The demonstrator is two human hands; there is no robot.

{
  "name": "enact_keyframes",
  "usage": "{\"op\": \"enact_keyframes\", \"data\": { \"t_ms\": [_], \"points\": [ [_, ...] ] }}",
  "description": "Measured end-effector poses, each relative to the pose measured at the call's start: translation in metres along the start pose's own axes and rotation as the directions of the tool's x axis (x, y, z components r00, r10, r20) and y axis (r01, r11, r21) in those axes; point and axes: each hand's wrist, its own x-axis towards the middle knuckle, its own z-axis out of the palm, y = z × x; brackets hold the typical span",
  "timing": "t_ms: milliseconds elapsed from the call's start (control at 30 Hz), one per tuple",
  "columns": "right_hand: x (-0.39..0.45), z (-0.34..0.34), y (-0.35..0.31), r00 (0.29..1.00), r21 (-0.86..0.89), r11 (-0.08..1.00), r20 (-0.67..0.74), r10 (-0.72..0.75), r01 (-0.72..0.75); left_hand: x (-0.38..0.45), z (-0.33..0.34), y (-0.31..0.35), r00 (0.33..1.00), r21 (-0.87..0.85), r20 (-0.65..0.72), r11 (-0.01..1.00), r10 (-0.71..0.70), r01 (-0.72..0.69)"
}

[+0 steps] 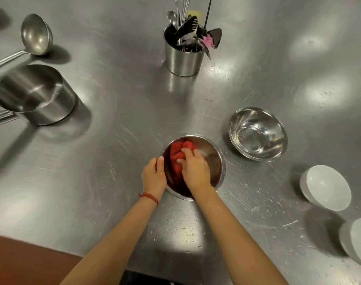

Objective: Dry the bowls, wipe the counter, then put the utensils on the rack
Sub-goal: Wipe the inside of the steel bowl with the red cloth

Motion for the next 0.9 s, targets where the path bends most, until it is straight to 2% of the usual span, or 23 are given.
{"op": "enact_keyframes", "data": {
  "t_ms": [100, 167, 200, 300, 367, 433, 500, 567, 667, 733, 800, 900],
  "points": [
    [0.004, -0.014, 0.008, 0.997, -0.265, 0.962, -0.058, 0.047, -0.061, 0.003, -0.002, -0.002, 0.998, -0.038, -0.065, 0.999, -0.021, 0.018],
    [-0.001, -0.021, 0.014, 0.998, -0.317, 0.948, 0.039, 0.044, -0.030, 0.003, -0.002, -0.002, 0.993, -0.060, -0.112, 0.998, -0.038, 0.031],
    [-0.006, -0.024, 0.017, 0.991, -0.268, 0.963, 0.128, 0.044, -0.008, 0.001, 0.000, -0.001, 0.990, -0.075, -0.135, 0.997, -0.044, 0.034],
    [-0.019, -0.027, 0.016, 0.917, 0.065, 0.998, 0.397, -0.020, -0.006, -0.007, 0.007, 0.000, 0.990, -0.082, -0.138, 0.996, -0.028, 0.016],
    [-0.022, -0.019, 0.012, 0.927, 0.226, 0.974, 0.365, -0.081, -0.003, -0.010, 0.007, -0.005, 0.997, -0.053, -0.083, 0.999, 0.009, -0.013],
    [-0.020, -0.009, 0.006, 0.970, 0.307, 0.952, 0.225, -0.093, 0.020, -0.009, 0.003, -0.008, 0.999, -0.048, -0.025, 0.998, 0.027, -0.028],
    [-0.013, -0.002, 0.000, 0.991, 0.226, 0.973, 0.104, -0.078, 0.053, -0.007, 0.001, -0.006, 0.999, -0.055, -0.012, 0.998, 0.034, -0.035],
    [-0.004, -0.003, -0.001, 0.998, 0.012, 0.999, 0.033, -0.045, 0.045, -0.007, 0.001, -0.004, 0.999, -0.064, -0.020, 0.997, 0.037, -0.038],
    [-0.004, -0.011, 0.009, 1.000, -0.297, 0.955, -0.005, 0.009, -0.010, -0.009, 0.003, -0.003, 0.999, -0.097, -0.044, 0.995, 0.002, -0.006],
    [-0.010, -0.018, 0.017, 0.998, -0.361, 0.930, 0.006, 0.070, -0.063, -0.010, 0.006, -0.002, 0.996, -0.114, -0.077, 0.993, -0.038, 0.029],
    [-0.018, -0.025, 0.025, 0.992, -0.291, 0.955, 0.094, 0.081, -0.050, -0.011, 0.009, -0.001, 0.991, -0.125, -0.118, 0.991, -0.071, 0.056],
    [-0.028, -0.029, 0.025, 0.946, 0.016, 1.000, 0.323, 0.012, -0.018, -0.015, 0.013, 0.002, 0.985, -0.128, -0.152, 0.990, -0.081, 0.062]
  ]
}}
